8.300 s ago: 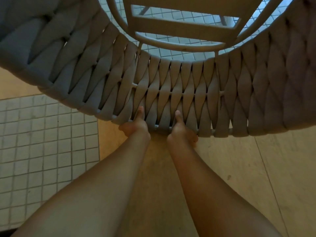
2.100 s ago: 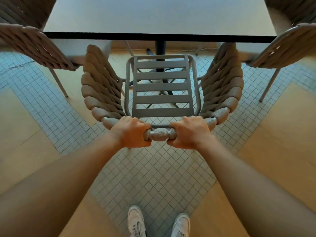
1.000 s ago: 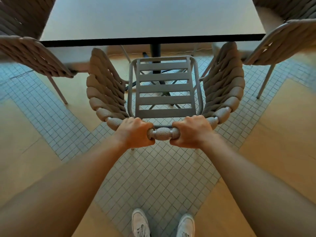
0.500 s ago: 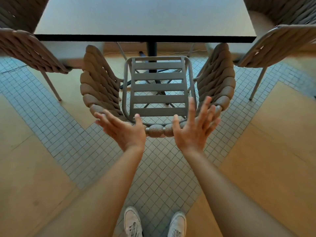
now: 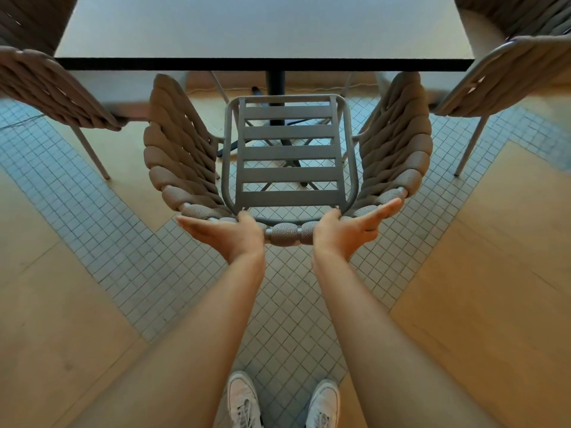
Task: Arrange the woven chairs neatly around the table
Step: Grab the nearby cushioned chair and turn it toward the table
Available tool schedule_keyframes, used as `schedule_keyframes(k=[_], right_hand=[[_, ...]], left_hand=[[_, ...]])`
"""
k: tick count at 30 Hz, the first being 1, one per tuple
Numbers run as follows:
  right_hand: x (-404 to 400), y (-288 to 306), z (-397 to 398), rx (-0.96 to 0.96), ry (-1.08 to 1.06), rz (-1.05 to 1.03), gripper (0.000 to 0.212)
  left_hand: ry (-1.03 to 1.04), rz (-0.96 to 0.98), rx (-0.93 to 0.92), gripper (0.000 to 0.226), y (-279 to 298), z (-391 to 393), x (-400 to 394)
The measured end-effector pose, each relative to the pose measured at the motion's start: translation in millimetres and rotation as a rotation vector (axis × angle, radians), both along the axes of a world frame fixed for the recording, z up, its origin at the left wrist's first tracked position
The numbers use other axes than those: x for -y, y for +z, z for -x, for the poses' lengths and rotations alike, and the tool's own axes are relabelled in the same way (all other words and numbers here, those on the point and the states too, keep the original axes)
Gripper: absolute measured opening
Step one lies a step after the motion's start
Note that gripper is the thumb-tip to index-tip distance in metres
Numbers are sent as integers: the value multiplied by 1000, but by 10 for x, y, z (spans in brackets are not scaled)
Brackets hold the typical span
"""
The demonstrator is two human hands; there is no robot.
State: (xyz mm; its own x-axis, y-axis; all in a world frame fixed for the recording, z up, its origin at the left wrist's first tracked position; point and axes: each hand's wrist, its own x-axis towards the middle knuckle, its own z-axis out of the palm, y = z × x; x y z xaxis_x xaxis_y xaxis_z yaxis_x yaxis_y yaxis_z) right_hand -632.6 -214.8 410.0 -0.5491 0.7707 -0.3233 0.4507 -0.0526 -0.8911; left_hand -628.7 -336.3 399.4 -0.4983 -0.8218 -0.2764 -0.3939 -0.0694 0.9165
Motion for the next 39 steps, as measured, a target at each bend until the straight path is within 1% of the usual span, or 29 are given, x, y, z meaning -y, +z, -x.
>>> schedule_keyframes(k=[3,5,8,11,12,13,15,16,18,20,21,24,27,31,36,39], right_hand=[[-39,30,-27,43,69,-42,119],[-96,86,-64,104,163,-72,117],[-251,229,-155,211,362,-37,117],[-449,458,-326,308,588,9,113],[-509,523,-387,355,660,-27,109],[-598,598,-476,410,727,-123,104],[-727,669,-648,514,874,-406,92],[-804,749,-757,544,935,-507,89],[-940,906,-953,562,1015,-595,91],[-1071,1046,-1110,545,1023,-644,95],[-1132,1115,-1175,533,1016,-672,97],[-1328,1284,-1296,536,999,-751,101],[-1576,1402,-1351,549,988,-784,106],[-2044,1540,-1451,559,991,-806,107],[-2755,1662,-1554,571,1010,-826,108],[-3242,1722,-1632,534,1013,-819,107]], left_hand=[[-99,86,48,110,18,-68,10],[-208,142,111,105,29,-131,73],[-379,157,254,105,135,-234,188],[-522,205,419,104,376,-325,299],[-559,229,481,104,445,-346,346],[-605,245,543,102,542,-362,367],[-707,282,644,96,674,-363,457],[-775,313,684,92,768,-362,471],[-920,394,729,81,957,-350,449],[-1052,494,713,74,1163,-355,320],[-1113,579,688,71,1263,-376,230],[-1250,864,549,69,1492,-449,-56],[-1383,1024,424,69,1607,-516,-356],[-1510,1099,348,69,1707,-638,-932],[-1566,1129,254,70,1839,-774,-1725],[-1576,1171,240,72,1886,-842,-2191]])
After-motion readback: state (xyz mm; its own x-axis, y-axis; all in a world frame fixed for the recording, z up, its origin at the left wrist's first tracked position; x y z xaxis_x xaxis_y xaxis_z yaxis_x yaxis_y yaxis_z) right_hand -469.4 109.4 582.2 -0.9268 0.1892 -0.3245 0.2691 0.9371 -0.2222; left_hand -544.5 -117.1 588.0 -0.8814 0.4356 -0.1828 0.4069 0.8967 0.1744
